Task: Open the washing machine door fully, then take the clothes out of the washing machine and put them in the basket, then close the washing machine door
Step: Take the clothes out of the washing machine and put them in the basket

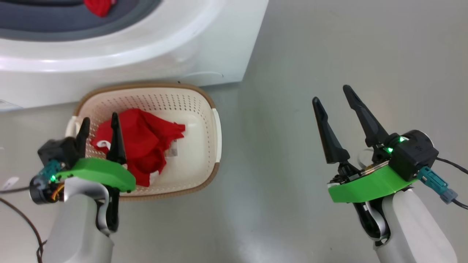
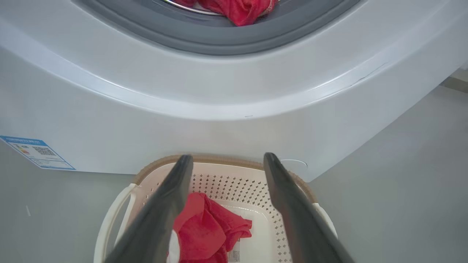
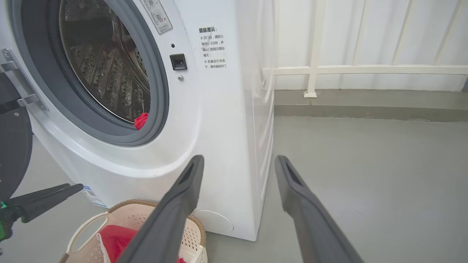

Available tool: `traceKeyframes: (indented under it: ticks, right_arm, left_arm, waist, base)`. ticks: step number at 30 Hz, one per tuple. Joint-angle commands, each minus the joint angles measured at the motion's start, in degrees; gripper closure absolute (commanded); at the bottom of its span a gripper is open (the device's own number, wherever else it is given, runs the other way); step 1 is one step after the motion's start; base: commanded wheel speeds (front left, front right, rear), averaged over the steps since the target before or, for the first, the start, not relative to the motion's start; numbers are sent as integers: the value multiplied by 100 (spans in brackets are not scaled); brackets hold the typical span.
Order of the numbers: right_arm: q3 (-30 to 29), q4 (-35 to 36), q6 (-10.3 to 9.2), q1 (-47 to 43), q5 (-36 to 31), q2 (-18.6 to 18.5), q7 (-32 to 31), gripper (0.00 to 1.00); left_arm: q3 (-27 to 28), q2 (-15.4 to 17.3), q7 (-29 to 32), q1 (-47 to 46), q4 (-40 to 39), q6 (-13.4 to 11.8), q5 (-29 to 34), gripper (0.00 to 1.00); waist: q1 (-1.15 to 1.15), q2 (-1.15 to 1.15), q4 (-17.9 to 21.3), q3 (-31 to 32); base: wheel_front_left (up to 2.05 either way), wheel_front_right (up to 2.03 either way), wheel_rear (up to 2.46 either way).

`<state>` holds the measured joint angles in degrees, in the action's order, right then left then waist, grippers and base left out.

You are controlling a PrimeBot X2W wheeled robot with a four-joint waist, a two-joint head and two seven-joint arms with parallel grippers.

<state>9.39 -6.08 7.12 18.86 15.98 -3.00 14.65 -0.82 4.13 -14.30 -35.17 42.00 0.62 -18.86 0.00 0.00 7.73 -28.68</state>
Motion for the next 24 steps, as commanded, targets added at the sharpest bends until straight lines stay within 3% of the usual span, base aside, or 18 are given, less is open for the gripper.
traceKeyframes:
  ticks: [1, 16, 24]
  right_arm:
    - [42, 88, 36, -147, -73, 13, 35, 0]
    - [-316, 11, 36, -581, -504, 13, 35, 0]
    - [-524, 159, 36, -810, -667, 13, 35, 0]
  left_arm:
    - [211, 91, -70, 251, -277, 40, 82, 0]
    - [442, -107, -70, 1438, -1924, 210, 405, 0]
    - [486, -120, -70, 1901, -2555, 180, 399, 0]
  waist:
    - [0, 0, -132, 291]
    - [0, 0, -416, 1349]
    - [0, 0, -410, 1693]
  base:
    - [0, 0, 0]
    - [0, 0, 0]
    - [0, 0, 0]
